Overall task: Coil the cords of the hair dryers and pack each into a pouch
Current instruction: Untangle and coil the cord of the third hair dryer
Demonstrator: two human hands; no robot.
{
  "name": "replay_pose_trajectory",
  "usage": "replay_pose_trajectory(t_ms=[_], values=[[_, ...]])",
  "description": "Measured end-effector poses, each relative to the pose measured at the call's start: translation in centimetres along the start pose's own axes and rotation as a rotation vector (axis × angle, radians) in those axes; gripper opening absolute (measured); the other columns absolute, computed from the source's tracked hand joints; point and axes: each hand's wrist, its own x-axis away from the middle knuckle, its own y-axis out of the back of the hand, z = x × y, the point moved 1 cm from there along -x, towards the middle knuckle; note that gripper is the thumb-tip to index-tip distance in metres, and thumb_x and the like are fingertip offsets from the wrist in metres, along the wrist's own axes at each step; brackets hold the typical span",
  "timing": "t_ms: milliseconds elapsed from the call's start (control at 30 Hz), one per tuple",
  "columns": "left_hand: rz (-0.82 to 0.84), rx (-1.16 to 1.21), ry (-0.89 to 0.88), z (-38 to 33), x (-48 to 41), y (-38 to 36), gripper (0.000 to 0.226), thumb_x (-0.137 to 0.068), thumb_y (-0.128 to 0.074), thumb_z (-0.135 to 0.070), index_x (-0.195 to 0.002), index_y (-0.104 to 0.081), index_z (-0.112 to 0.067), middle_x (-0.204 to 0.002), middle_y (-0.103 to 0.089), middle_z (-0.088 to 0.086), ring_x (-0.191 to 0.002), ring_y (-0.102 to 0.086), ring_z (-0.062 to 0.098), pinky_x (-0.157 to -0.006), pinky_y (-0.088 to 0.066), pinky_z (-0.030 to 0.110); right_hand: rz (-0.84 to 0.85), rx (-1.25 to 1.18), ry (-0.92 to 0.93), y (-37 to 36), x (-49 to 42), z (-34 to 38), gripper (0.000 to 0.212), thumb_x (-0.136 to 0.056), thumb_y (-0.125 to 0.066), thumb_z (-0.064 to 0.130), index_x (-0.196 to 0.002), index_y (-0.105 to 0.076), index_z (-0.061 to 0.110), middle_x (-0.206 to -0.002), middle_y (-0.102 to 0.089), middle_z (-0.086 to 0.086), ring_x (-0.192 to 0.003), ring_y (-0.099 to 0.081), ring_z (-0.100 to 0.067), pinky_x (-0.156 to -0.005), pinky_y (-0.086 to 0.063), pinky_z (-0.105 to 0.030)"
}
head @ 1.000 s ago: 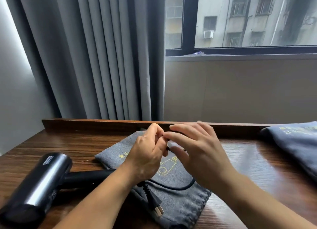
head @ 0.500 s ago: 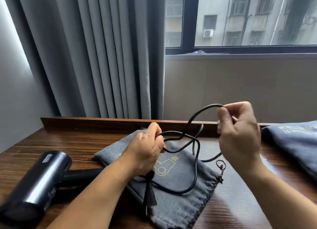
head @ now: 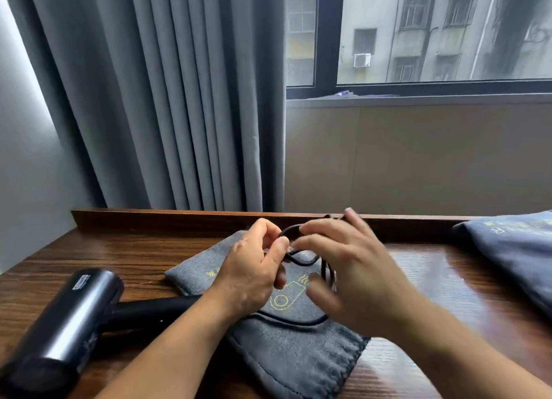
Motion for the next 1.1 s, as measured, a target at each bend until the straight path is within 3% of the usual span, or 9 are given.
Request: replay_pose_trajectory(t_ms=[67, 233, 367, 500, 567, 633, 700, 833, 1100], values=[[0.071, 0.068, -0.02, 0.0, 0.3, -0.2, 0.012, -0.104, -0.052, -0.029, -0.092, -0.053, -0.026, -0.069, -0.068, 0.009, -0.058, -0.062, 0.02, -0.059, -0.051, 0.041, -0.004, 0.067, -0.014, -1.4, -0.1, 0.0, 0.022, -0.09, -0.054, 0.038, -0.101, -0.07, 0.031, -0.106, -0.068, 0.014, -0.102, -0.065, -0.014, -0.11, -0.038, -0.047], [0.076, 0.099, -0.026, 0.1, 0.2, 0.0, 0.01, -0.097, -0.048, -0.034, -0.09, -0.053, -0.029, -0.073, -0.072, 0.006, -0.067, -0.067, 0.019, -0.065, -0.052, 0.041, -0.036, 0.11, -0.095, -2.0, -0.4, -0.7, 0.036, -0.092, -0.044, 0.055, -0.105, -0.073, 0.038, -0.083, -0.069, 0.016, -0.082, -0.062, -0.013, -0.083, -0.046, -0.041], [-0.065, -0.084, -0.008, 0.7, -0.4, 1.0, 0.021, -0.093, -0.041, -0.036, -0.087, -0.051, -0.018, -0.084, -0.077, -0.005, -0.074, -0.071, 0.01, -0.071, -0.056, 0.036, -0.25, -0.003, -0.101, -1.2, -0.4, -1.6, 0.021, -0.091, -0.057, 0.043, -0.087, -0.074, 0.031, -0.08, -0.067, 0.015, -0.08, -0.061, -0.014, -0.079, -0.046, -0.04], [-0.226, -0.126, 0.122, 2.0, -1.4, 2.2, 0.02, -0.096, -0.043, -0.024, -0.085, -0.052, -0.01, -0.078, -0.077, -0.01, -0.075, -0.069, 0.0, -0.075, -0.051, 0.026, -0.518, -0.312, -0.429, 1.2, -0.5, -4.8, 0.014, -0.099, -0.061, 0.027, -0.086, -0.066, 0.022, -0.07, -0.064, 0.008, -0.068, -0.056, -0.009, -0.069, -0.044, -0.034], [-0.253, -0.048, 0.178, 2.8, -1.6, 2.3, 0.014, -0.096, -0.046, -0.016, -0.085, -0.052, -0.009, -0.08, -0.078, -0.009, -0.078, -0.073, 0.008, -0.081, -0.055, 0.038, -0.508, -0.342, -0.545, 2.1, -0.1, -6.6, 0.013, -0.1, -0.059, 0.026, -0.088, -0.062, 0.023, -0.066, -0.062, 0.004, -0.066, -0.055, -0.012, -0.064, -0.042, -0.035], [-0.21, -0.03, 0.168, 2.9, -1.6, 2.2, 0.012, -0.092, -0.055, -0.025, -0.082, -0.057, -0.02, -0.083, -0.078, -0.006, -0.081, -0.073, 0.019, -0.082, -0.057, 0.048, -0.432, -0.294, -0.566, 2.4, 0.3, -7.2, 0.009, -0.098, -0.062, 0.024, -0.09, -0.066, 0.025, -0.064, -0.062, 0.006, -0.064, -0.056, -0.012, -0.062, -0.039, -0.031], [-0.117, -0.136, 0.123, 2.9, -1.4, 1.9, 0.012, -0.088, -0.066, -0.036, -0.08, -0.063, -0.027, -0.081, -0.075, -0.005, -0.078, -0.07, 0.014, -0.078, -0.057, 0.039, -0.323, -0.243, -0.553, 2.0, 0.6, -6.9, 0.008, -0.095, -0.066, 0.022, -0.092, -0.073, 0.025, -0.065, -0.063, 0.015, -0.068, -0.059, -0.009, -0.062, -0.036, -0.024], [-0.023, -0.244, 0.055, 2.4, -0.9, 1.6, 0.008, -0.09, -0.074, -0.03, -0.083, -0.07, -0.031, -0.083, -0.073, -0.011, -0.08, -0.068, 0.001, -0.078, -0.056, 0.024, -0.268, -0.227, -0.48, 1.9, 0.7, -6.1, 0.01, -0.091, -0.069, 0.019, -0.084, -0.075, 0.025, -0.057, -0.062, 0.019, -0.067, -0.058, 0.004, -0.061, -0.037, -0.007], [0.038, -0.622, 0.145, -0.5, -1.0, 6.0, 0.013, -0.087, -0.073, -0.041, -0.091, -0.065, -0.031, -0.09, -0.067, -0.014, -0.09, -0.065, 0.009, -0.088, -0.053, 0.029, -0.192, -0.196, -0.237, 1.4, -0.2, -3.9, 0.007, -0.094, -0.065, 0.02, -0.091, -0.07, 0.024, -0.067, -0.063, 0.008, -0.065, -0.056, -0.009, -0.065, -0.042, -0.02]])
